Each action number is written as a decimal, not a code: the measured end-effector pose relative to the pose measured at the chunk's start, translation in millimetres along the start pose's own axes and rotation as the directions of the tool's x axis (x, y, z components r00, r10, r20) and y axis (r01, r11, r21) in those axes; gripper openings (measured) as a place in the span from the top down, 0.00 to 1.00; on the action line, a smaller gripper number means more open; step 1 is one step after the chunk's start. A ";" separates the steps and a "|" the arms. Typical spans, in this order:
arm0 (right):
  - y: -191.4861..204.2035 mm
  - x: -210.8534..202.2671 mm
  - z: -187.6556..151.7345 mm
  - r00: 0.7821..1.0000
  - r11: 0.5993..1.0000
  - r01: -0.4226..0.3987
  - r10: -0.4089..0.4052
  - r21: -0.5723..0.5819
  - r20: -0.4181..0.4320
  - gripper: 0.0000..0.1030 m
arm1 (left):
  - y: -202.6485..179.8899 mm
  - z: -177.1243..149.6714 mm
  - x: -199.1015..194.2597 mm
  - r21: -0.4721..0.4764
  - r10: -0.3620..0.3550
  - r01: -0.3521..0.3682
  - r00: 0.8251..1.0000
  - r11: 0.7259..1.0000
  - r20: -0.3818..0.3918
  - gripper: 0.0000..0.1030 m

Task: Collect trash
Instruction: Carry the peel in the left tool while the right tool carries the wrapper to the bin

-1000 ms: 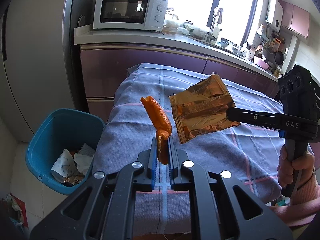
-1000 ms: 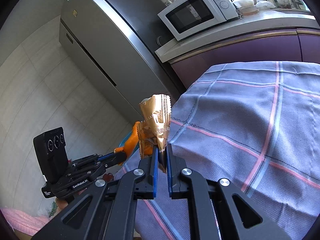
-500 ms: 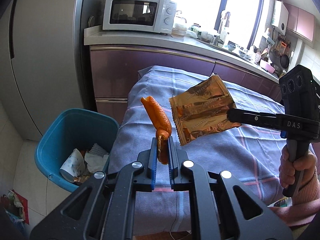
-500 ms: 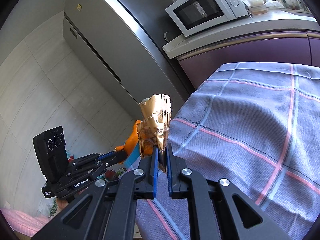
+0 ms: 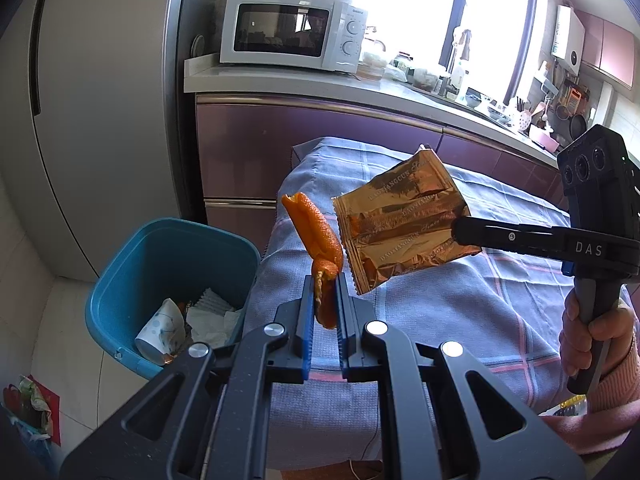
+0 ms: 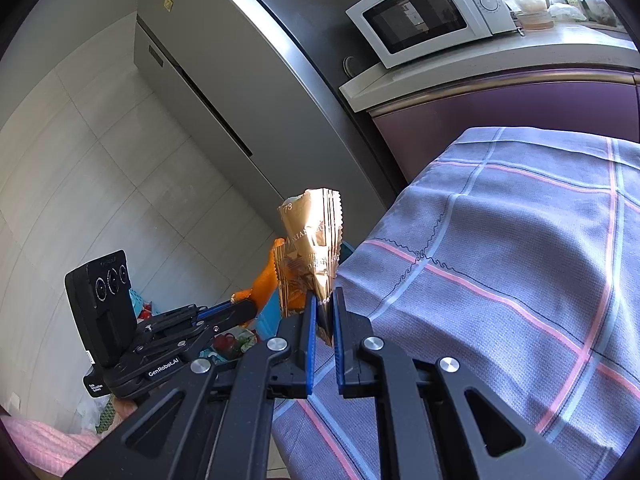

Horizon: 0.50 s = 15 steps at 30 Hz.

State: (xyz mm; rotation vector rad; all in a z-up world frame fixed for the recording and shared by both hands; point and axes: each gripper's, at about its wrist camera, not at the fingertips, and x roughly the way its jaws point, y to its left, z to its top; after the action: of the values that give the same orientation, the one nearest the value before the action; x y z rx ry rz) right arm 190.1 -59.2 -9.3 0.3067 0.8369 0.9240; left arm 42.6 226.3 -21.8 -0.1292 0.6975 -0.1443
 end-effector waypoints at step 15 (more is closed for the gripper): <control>8.7 19.3 2.7 1.000 1.000 -0.017 0.016 -0.011 -0.024 0.93 | 9.9 -0.3 -5.1 -0.012 0.035 -0.034 0.999 0.999 0.003 0.90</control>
State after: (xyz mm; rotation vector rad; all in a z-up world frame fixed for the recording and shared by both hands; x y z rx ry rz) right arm 193.3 -38.3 -12.4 0.2940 0.8516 0.9489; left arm 39.5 236.9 -20.5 -0.1286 0.6974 -0.1069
